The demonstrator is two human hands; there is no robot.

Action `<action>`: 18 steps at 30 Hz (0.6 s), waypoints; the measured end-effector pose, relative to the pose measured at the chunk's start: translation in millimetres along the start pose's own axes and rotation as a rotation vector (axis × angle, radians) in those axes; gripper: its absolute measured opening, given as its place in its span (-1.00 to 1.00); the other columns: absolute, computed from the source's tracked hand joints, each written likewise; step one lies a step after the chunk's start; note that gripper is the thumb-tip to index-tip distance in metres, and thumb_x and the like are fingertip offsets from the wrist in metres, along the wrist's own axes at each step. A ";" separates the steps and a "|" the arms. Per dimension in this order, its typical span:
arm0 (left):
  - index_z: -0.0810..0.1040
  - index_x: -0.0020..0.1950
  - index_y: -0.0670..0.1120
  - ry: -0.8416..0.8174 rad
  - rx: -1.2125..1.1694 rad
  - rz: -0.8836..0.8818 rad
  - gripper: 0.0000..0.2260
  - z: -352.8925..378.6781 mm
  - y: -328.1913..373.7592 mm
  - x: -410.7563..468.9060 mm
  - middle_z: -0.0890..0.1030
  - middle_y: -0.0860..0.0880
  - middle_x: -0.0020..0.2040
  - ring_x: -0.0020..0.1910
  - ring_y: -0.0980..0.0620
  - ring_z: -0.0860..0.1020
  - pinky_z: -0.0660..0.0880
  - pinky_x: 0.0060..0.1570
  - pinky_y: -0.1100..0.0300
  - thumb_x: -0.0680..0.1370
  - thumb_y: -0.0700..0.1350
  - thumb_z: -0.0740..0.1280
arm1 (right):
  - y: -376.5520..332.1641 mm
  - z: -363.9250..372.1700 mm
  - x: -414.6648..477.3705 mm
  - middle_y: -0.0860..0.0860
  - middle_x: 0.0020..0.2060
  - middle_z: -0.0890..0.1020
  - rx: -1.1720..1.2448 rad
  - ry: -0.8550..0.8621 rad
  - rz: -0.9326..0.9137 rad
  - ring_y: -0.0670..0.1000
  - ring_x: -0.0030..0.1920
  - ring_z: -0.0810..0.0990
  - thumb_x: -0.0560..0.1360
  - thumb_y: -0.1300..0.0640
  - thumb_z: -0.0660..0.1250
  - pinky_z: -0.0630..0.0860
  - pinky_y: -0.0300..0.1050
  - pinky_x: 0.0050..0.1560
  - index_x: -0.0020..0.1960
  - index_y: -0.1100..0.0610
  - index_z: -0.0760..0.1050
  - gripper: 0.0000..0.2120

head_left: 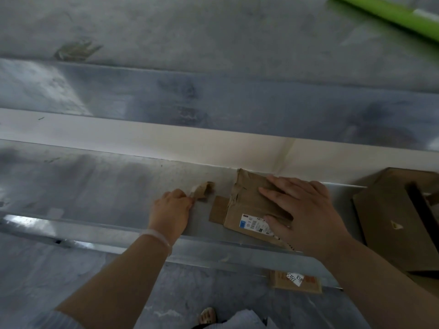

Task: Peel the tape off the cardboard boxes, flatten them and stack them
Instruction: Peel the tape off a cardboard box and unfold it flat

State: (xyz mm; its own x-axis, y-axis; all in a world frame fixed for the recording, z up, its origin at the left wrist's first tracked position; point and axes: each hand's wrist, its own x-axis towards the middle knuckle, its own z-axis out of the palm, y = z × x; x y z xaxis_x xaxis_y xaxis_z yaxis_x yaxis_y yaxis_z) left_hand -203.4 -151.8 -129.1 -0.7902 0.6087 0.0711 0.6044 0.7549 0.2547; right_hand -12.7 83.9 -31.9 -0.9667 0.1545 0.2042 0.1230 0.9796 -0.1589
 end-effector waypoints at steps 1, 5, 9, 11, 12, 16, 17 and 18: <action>0.66 -0.01 0.00 -0.011 -0.017 -0.020 -0.84 0.2 0.3 -2.6 0.59 -0.02 -0.01 -0.05 -0.13 0.53 0.49 -0.09 0.05 0.53 -0.04 0.29 | 0.0 0.0 -0.2 -0.10 0.37 0.47 0.002 0.003 0.002 0.02 0.30 0.50 0.41 -0.26 0.22 0.30 0.04 0.26 0.31 -0.09 0.52 -0.47; 0.66 -0.03 0.00 -0.050 -0.223 -0.163 -0.83 -4.1 -0.1 -0.5 0.59 -0.01 -0.04 -0.05 -0.05 0.54 0.48 0.00 0.14 0.44 0.03 0.42 | 0.1 -0.8 -0.1 -0.10 0.37 0.47 -0.004 -0.008 -0.001 0.00 0.31 0.48 0.42 -0.26 0.21 0.29 0.03 0.27 0.32 -0.10 0.51 -0.48; 0.64 -0.01 -0.05 -0.082 -0.389 -0.384 -0.85 -10.3 -6.3 6.4 0.65 -0.04 -0.06 -0.07 -0.06 0.58 0.47 -0.02 0.18 0.54 -0.04 0.32 | 0.2 -0.8 0.1 -0.10 0.38 0.46 -0.024 -0.018 -0.001 -0.01 0.31 0.48 0.42 -0.27 0.20 0.31 0.04 0.28 0.33 -0.11 0.50 -0.47; 0.63 -0.02 -0.07 -0.114 -0.382 -0.426 -0.85 -14.0 -11.4 8.7 0.64 -0.06 -0.06 -0.06 -0.08 0.58 0.48 0.01 0.13 0.55 -0.04 0.31 | 0.3 -0.4 0.5 -0.10 0.37 0.47 -0.026 -0.005 -0.008 0.00 0.30 0.49 0.42 -0.26 0.22 0.33 0.05 0.26 0.32 -0.09 0.52 -0.47; 0.61 -0.04 -0.08 -0.136 -0.372 -0.436 -0.86 -16.4 -12.9 10.2 0.63 -0.07 -0.08 -0.07 -0.09 0.57 0.49 0.01 0.11 0.54 -0.04 0.32 | 0.3 -0.1 0.8 -0.10 0.37 0.48 -0.024 0.002 -0.013 0.00 0.29 0.50 0.42 -0.25 0.23 0.34 0.06 0.25 0.32 -0.09 0.52 -0.48; 0.47 -0.05 -0.13 -0.205 -0.395 -0.564 -0.81 -23.3 -20.4 23.2 0.56 -0.09 -0.15 -0.09 -0.12 0.53 0.43 -0.08 0.14 0.43 -0.14 0.43 | -0.3 0.3 0.9 -0.09 0.36 0.49 -0.028 0.010 -0.017 0.00 0.29 0.50 0.41 -0.25 0.22 0.35 0.06 0.24 0.31 -0.08 0.53 -0.48; 0.49 -0.06 -0.14 -0.243 -0.375 -0.568 -0.80 -25.0 -23.2 26.8 0.56 -0.09 -0.16 -0.09 -0.13 0.54 0.43 -0.09 0.14 0.40 -0.14 0.45 | -0.6 0.1 1.2 -0.09 0.36 0.49 -0.031 0.011 -0.018 0.00 0.29 0.50 0.41 -0.25 0.22 0.35 0.07 0.24 0.31 -0.08 0.53 -0.48; 0.52 -0.11 -0.14 -0.284 -0.337 -0.554 -0.82 -27.2 -26.1 29.3 0.58 -0.10 -0.18 -0.09 -0.13 0.56 0.43 -0.10 0.16 0.40 -0.12 0.46 | -1.0 0.0 1.5 -0.08 0.36 0.49 -0.033 0.012 -0.019 0.01 0.29 0.50 0.41 -0.24 0.22 0.36 0.07 0.23 0.30 -0.08 0.54 -0.48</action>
State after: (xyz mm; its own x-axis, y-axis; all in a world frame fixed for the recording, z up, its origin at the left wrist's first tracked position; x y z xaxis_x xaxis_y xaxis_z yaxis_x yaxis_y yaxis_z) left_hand -245.1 -160.3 -107.5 -0.8878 0.2317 -0.3976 0.0204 0.8829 0.4691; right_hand -14.2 83.2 -31.4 -0.9661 0.1376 0.2185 0.1127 0.9860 -0.1228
